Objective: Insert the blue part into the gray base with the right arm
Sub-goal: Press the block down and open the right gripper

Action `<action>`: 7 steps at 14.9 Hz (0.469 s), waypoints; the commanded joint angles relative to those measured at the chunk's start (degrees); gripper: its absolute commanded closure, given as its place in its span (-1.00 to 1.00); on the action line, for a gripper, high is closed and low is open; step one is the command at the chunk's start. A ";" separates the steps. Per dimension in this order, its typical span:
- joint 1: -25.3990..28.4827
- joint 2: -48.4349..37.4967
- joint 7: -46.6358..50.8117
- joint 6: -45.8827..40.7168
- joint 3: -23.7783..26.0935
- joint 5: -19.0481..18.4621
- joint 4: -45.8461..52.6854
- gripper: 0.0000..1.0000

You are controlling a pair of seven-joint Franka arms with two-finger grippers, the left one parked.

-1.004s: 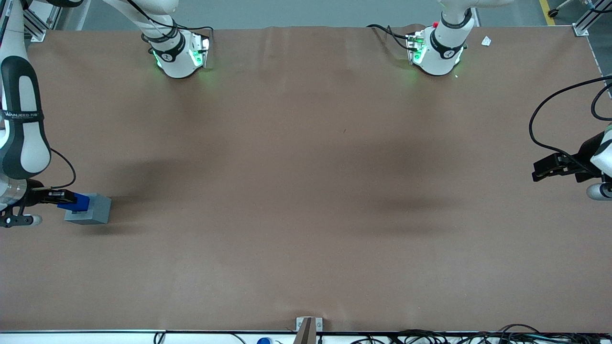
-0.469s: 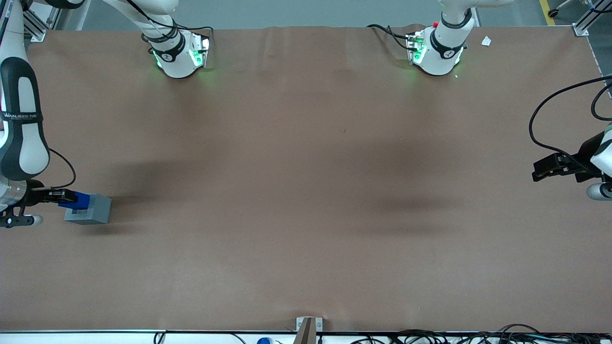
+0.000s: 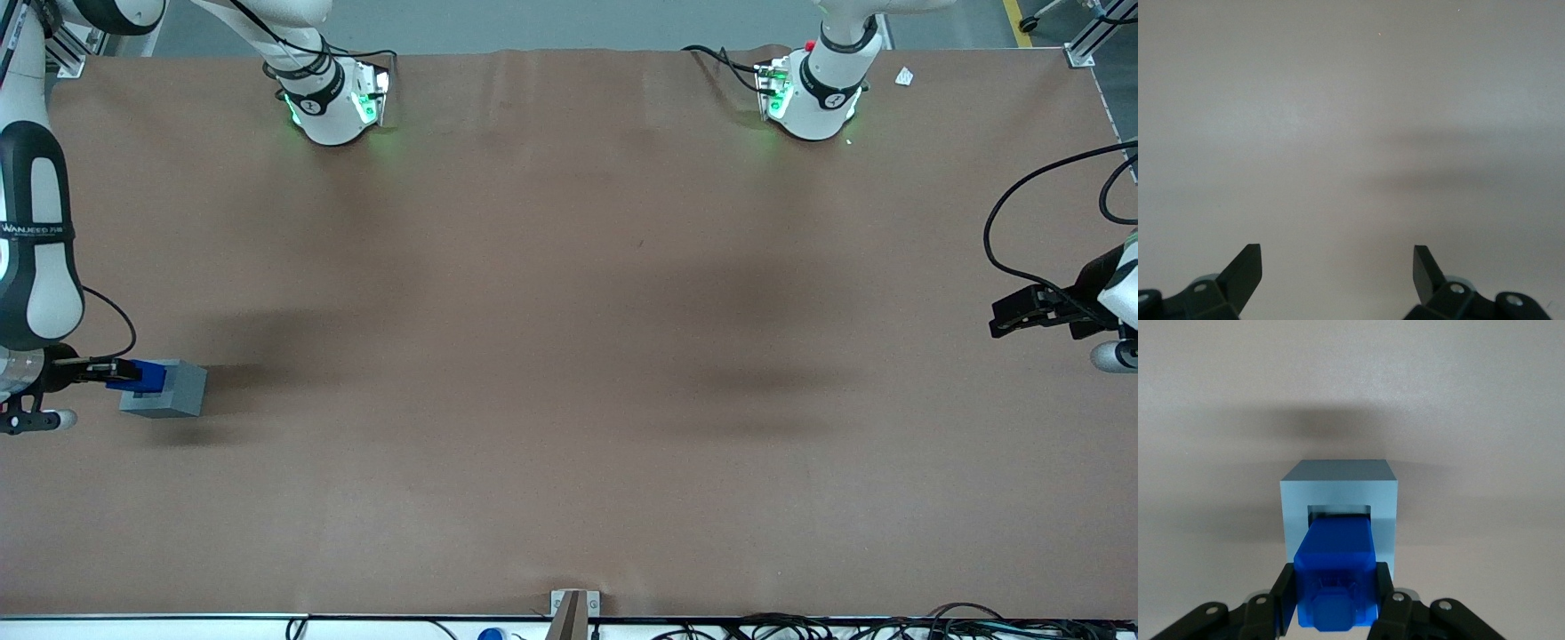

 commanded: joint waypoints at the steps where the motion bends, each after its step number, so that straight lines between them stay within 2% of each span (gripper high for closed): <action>1: -0.79 2.42 0.55 0.64 0.54 -0.90 1.61 0.96; 7: -0.70 2.33 1.07 0.73 0.54 -0.55 1.79 0.96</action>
